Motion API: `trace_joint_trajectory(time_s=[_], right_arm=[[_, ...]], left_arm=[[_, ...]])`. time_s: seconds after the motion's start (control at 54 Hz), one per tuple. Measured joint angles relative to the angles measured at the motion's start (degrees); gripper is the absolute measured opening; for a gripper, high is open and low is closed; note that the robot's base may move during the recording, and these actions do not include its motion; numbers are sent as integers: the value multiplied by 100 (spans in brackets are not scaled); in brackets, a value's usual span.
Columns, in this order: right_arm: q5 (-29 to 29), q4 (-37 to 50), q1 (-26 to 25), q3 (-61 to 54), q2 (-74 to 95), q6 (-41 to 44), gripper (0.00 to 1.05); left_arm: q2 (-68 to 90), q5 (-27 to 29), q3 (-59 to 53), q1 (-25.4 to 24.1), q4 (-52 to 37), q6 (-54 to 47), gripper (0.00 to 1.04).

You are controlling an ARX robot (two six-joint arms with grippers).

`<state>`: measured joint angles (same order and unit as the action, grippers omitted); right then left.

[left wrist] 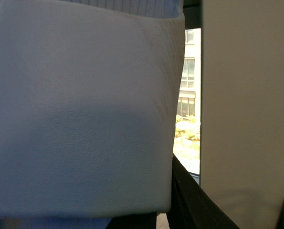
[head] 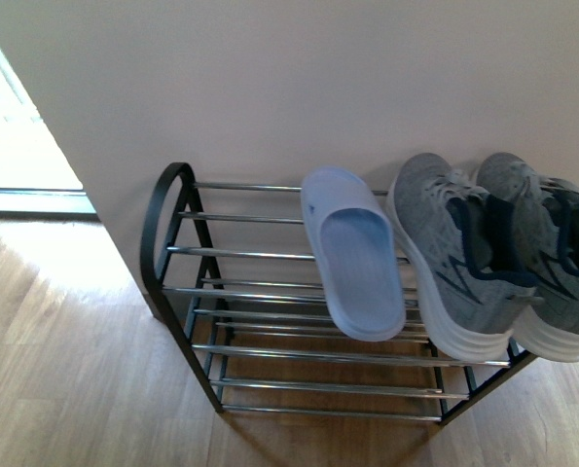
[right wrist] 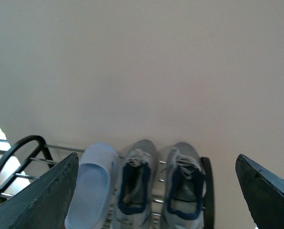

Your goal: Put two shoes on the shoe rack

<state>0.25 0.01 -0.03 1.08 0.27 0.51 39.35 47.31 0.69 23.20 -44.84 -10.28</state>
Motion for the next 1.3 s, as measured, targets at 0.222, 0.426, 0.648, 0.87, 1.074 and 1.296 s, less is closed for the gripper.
trace_joint_trajectory(time_s=[0.222,0.426,0.648,0.87,1.074,1.296], right_arm=[[4,-2,0,0,0,-9,95],[-13,-2,0,0,0,-9,95],[-11,-2,0,0,0,-11,95],[-11,-2,0,0,0,-9,95],[-11,-2,0,0,0,-9,95],[-11,-2,0,0,0,-11,95]], left_arm=[[7,-15,0,4,0,-2,2],[-741,-1082,400,-166,2627,1147,2],[-767,-2249,876,-933,4138,2660,2],[811,-3816,1534,-1624,4061,3364,2],[2369,-3840,2251,-988,3823,3593,2],[3860,-3928,3150,-575,3429,3451,2]])
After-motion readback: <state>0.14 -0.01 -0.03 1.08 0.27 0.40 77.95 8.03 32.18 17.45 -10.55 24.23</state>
